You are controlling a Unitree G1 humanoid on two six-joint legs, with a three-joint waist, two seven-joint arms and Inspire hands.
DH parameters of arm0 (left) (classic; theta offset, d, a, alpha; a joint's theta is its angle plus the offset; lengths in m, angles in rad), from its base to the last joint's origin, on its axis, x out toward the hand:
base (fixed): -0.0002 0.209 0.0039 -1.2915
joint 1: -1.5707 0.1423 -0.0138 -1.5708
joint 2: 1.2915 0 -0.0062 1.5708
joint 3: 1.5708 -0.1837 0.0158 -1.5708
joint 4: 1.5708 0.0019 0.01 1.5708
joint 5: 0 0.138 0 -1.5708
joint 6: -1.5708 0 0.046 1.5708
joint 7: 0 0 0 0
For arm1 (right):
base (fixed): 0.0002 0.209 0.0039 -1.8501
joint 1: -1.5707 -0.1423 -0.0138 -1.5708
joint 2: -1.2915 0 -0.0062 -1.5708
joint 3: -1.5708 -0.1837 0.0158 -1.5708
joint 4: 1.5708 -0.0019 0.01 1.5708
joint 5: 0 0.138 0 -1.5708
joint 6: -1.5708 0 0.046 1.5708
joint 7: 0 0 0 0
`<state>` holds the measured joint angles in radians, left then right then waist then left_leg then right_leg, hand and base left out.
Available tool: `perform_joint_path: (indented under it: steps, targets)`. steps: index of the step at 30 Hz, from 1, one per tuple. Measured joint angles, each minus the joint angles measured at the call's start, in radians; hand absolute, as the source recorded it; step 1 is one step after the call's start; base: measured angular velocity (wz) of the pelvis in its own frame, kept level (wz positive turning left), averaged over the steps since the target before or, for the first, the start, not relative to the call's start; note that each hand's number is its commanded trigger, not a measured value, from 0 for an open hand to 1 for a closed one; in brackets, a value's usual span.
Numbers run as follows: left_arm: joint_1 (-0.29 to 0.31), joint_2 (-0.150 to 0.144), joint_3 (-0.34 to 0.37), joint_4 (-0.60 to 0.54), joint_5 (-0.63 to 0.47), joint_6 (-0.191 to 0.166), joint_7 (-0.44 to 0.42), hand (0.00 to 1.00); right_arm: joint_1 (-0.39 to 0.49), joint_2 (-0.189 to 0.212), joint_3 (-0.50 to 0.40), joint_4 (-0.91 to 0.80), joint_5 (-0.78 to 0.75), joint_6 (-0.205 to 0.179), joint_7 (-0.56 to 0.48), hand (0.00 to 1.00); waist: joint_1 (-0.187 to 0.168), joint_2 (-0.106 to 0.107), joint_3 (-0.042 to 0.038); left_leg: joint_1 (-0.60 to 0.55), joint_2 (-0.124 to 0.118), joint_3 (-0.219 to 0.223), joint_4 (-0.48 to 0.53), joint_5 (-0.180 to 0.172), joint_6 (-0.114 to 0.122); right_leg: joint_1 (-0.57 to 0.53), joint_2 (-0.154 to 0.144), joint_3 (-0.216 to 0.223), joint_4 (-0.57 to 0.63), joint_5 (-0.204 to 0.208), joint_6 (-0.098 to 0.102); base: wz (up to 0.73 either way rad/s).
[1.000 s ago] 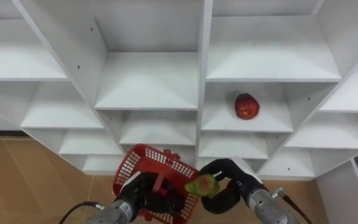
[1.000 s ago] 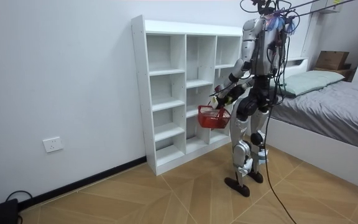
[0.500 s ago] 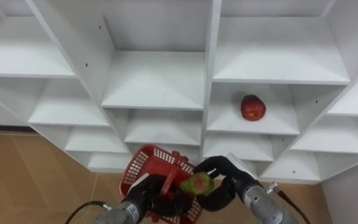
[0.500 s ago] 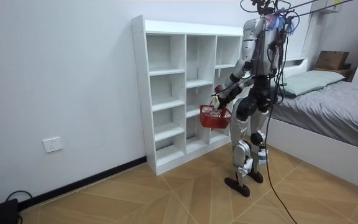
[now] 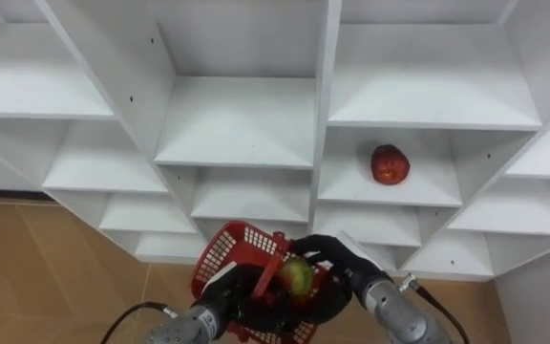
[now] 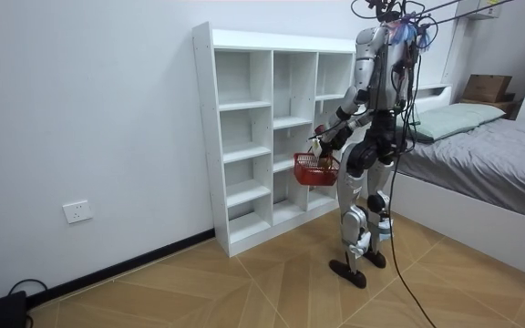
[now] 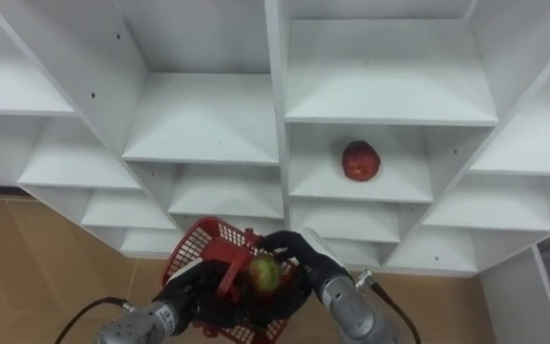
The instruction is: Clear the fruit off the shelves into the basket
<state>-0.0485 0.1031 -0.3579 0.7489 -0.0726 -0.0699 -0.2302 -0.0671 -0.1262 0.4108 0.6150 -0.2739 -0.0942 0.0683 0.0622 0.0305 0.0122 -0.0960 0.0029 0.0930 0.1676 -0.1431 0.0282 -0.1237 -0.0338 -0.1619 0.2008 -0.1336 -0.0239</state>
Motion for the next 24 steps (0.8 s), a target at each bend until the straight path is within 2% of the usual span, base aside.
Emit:
perform_joint_path:
  steps: [5, 19, 24]
  targets:
    - [0.002, 0.002, -0.001, 0.001, 0.002, 0.000, 0.001, 1.00, 0.000, -0.001, 0.000, 0.000, 0.000, 0.000, 0.000, 0.00, -0.001, -0.001, 0.0066, 0.000, 0.000, 0.000, 0.000, 0.000, 0.000, 0.000, 0.000, 0.000, 0.000, -0.001, 0.000, 0.00]
    - [0.003, 0.003, 0.001, -0.002, 0.003, 0.000, 0.001, 1.00, 0.008, -0.002, 0.001, 0.000, 0.000, 0.000, -0.001, 0.00, -0.003, 0.000, 0.0056, -0.008, 0.000, -0.008, 0.000, 0.000, 0.000, 0.002, 0.002, -0.004, -0.014, 0.000, 0.000, 0.01]
    - [0.002, -0.001, 0.002, -0.004, 0.003, 0.000, 0.001, 1.00, 0.008, -0.006, -0.001, -0.001, 0.004, 0.000, -0.002, 0.00, -0.004, 0.006, 0.0009, -0.007, 0.000, -0.011, 0.000, 0.000, 0.000, 0.004, 0.001, -0.007, -0.014, 0.000, 0.000, 0.00]
